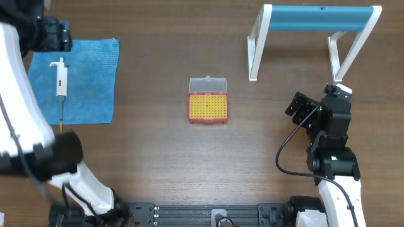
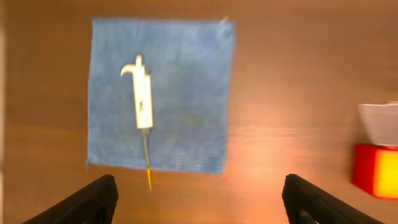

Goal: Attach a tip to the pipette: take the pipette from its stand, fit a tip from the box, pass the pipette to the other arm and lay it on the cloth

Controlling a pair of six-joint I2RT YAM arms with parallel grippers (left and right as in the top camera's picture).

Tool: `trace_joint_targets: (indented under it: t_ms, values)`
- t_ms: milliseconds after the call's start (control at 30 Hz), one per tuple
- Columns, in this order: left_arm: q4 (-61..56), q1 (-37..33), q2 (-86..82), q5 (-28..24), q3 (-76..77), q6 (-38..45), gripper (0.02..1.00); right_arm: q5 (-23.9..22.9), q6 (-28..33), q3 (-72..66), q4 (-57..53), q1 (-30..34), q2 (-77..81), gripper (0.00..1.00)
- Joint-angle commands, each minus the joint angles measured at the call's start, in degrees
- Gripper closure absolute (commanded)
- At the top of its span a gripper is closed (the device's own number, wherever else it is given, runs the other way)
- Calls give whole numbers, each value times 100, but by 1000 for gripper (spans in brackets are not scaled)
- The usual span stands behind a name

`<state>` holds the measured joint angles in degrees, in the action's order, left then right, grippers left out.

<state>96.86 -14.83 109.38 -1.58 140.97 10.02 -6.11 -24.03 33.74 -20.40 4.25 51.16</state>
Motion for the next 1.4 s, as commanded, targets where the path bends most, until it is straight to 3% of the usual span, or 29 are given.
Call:
trace_joint_targets:
  t_ms: [33,267,367,533,633,800,1000,1133,1300,1400]
  values:
    - [48,968,-1727,-37,-706,-328,161,-96,81,120,24,22,-31,27]
    - [-411,2017,-4286,-20,-3523,-1547,163,-94,81,120,24,22,-31,29]
    - [-1285,2293,-5633,-17,-5595,-2684,163,-98,83,120,24,22,-31,27]
    - [-3195,2315,-6900,-22,-7781,-3585,161,-94,81,120,24,22,-31,27]
    - [-3928,2315,-7202,-22,-8559,-3595,161,-98,83,122,35,22,-31,27]
    - [-4013,2317,-7165,-63,-9213,-3569,161,-96,87,120,26,22,-31,27]
    - [-4015,2317,-7128,-162,-9221,-1517,161,-92,732,120,-79,22,-337,27]
    - [-4004,2317,-7152,-372,-9221,-1377,161,-92,748,120,-212,22,-1106,27]
    - [-3762,2323,-7208,-876,-9221,-946,161,-33,1261,-20,-575,17,-2382,27]
    - [-3482,2323,-7311,-876,-9221,-933,161,-31,1331,-133,-922,17,-2909,27]
